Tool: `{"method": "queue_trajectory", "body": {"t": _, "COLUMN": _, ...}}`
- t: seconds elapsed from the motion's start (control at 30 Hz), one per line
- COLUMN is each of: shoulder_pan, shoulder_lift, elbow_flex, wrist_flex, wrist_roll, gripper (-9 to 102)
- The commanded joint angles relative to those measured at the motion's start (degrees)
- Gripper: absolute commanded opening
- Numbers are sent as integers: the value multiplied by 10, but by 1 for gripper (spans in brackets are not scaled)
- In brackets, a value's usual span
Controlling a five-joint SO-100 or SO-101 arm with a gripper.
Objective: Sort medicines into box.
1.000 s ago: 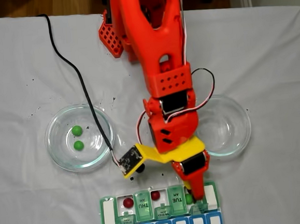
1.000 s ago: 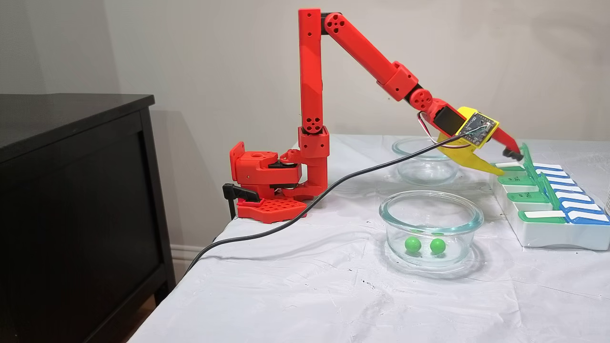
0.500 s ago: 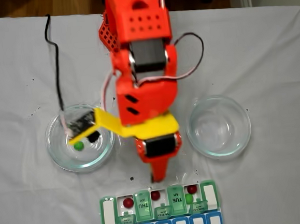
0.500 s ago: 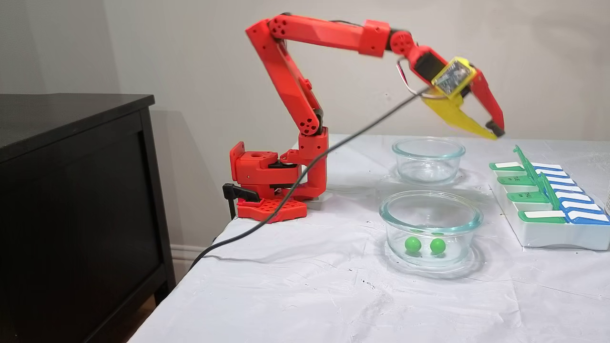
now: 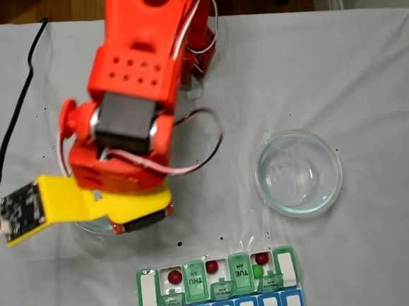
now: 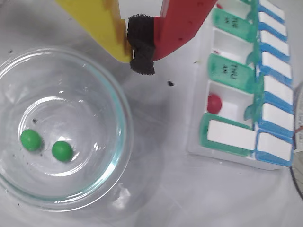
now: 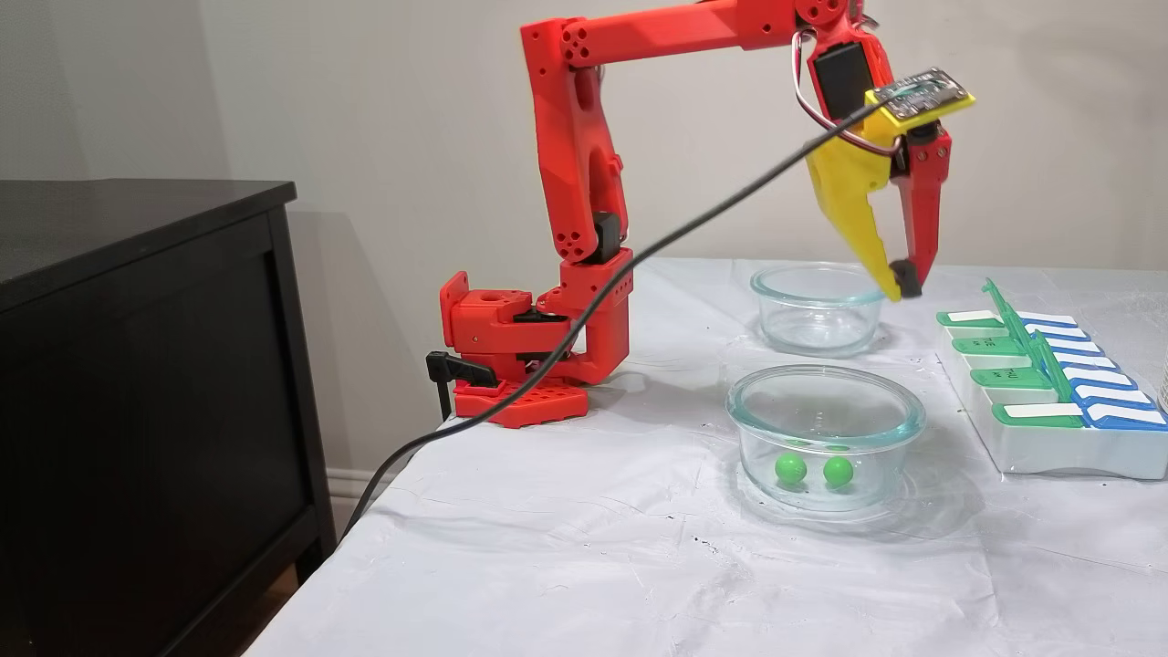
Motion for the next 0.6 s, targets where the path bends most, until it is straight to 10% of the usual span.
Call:
{"method": "queue_trajectory", "body": {"t": 0.0, "shoulder_pan": 36, "shoulder_lift": 23, "elbow_flex": -37, "wrist_flex": 6, "wrist_roll": -135, "gripper": 0}}
{"method": "queue_trajectory", "body": {"t": 0.57, "shoulder_pan": 127, "shoulder_lift": -11, "elbow_flex": 52, "wrist_flex": 4, "wrist_roll": -461, "gripper": 0}}
